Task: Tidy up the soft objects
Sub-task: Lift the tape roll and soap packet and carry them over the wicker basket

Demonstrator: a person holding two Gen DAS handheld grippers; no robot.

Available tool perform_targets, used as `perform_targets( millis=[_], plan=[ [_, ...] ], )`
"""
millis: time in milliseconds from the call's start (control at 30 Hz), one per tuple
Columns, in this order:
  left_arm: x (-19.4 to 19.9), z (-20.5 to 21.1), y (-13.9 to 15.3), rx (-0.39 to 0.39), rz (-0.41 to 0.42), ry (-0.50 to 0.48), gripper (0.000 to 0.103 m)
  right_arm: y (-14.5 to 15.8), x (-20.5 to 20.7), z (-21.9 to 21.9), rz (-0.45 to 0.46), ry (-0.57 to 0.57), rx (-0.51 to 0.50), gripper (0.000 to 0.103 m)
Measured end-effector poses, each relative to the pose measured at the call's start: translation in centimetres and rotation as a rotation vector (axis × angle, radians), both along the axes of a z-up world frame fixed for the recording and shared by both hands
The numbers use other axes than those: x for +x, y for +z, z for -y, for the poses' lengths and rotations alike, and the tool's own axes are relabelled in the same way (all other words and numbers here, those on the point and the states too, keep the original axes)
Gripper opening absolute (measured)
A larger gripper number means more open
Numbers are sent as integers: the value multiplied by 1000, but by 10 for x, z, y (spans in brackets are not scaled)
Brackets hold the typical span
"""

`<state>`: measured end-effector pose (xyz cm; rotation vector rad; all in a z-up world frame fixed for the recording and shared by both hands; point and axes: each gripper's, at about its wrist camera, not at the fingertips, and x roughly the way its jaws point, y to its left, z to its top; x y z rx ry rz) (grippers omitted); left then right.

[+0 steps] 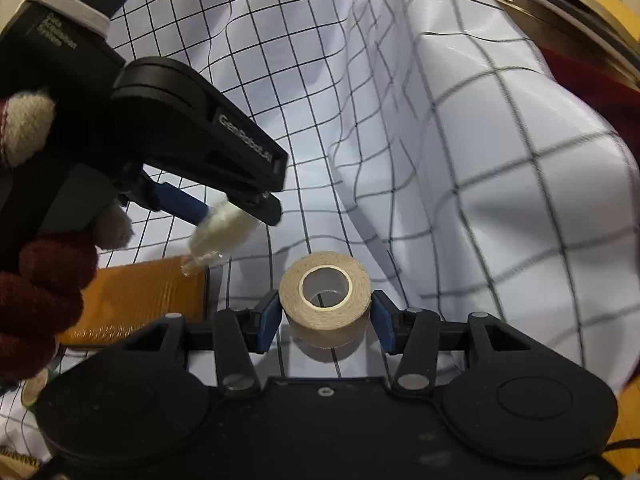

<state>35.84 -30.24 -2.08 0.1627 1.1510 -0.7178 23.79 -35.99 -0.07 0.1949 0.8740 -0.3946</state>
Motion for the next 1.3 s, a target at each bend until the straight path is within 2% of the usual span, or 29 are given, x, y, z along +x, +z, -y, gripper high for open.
perform_targets(
  millis=[267,567,833,1067,1300],
  plan=[
    [-41,-12,8,-13,-54,-47,55,11,-29,-14,-14,14,12,48],
    [-97,-68,39,-32,-34,-23,55,23,-79,-49,-30,69,24,48],
    [-154,-132,65,-29,36,41,55,36,-128,-86,-18,141,38,48],
    [-203,-186,71,-17,75,127,55,50,-158,-114,33,209,53,48],
    [-245,-227,71,12,160,238,55,56,-182,-134,55,254,119,48]
  ],
)
